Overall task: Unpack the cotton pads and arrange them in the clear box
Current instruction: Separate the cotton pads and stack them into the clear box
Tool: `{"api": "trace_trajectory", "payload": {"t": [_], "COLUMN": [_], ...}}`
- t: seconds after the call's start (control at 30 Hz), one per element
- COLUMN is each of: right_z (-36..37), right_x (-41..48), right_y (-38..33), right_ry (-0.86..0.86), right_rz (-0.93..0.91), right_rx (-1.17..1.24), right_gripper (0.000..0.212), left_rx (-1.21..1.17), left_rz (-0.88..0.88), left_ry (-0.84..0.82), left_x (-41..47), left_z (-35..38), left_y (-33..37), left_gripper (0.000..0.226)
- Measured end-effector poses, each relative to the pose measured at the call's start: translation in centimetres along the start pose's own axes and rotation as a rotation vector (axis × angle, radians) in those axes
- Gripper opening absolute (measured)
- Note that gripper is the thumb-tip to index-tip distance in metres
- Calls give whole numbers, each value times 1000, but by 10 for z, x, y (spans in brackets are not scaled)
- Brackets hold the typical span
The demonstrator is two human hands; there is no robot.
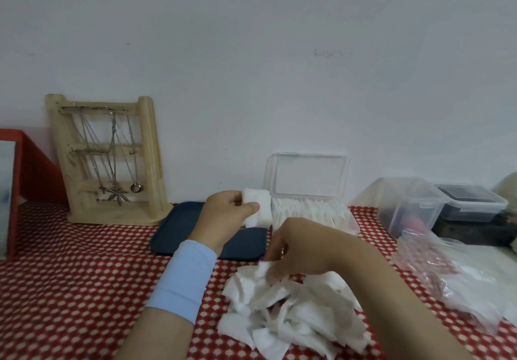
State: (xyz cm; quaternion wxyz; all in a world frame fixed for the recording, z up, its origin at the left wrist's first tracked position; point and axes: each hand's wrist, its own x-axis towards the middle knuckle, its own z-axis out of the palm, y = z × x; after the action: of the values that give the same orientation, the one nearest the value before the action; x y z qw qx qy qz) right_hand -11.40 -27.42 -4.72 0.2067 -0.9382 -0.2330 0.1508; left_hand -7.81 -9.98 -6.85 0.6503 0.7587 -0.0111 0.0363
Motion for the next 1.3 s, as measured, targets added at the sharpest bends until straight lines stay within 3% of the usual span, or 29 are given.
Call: {"api": "trace_trajectory", "payload": {"t": [0.1,0.2,0.43,0.63,0.83,1.0,1.1,1.3], "right_z": [3,2,8,7,8,8,10,0], "right_x": [0,0,0,0,4,-1,3,-1], "right_y": [-1,-1,-5,-7,-3,-8,-5,0], "right_ry": [-155,-153,-179,-163,-57,-147,-76,29], "right_rz": [59,53,48,88,92,83,54,6], "right_rx": [-6,-21,-109,-33,-71,-51,-61,-22], "right_gripper": [29,29,54,46,25,35,19,32], "left_rx": [5,23,25,21,42,31,42,46], "left_rz": [0,10,16,29,34,31,30,11], "left_ry": [-11,-18,-22,-28,-18,-21,-21,-27], "left_x": [0,0,-1,-2,-2,-2,-1,-2], "left_z": [0,1,1,0,-1,-2,-2,-2], "left_y": [0,1,1,3,4,4,4,2], "left_gripper": [20,20,22,22,19,18,16,13]}}
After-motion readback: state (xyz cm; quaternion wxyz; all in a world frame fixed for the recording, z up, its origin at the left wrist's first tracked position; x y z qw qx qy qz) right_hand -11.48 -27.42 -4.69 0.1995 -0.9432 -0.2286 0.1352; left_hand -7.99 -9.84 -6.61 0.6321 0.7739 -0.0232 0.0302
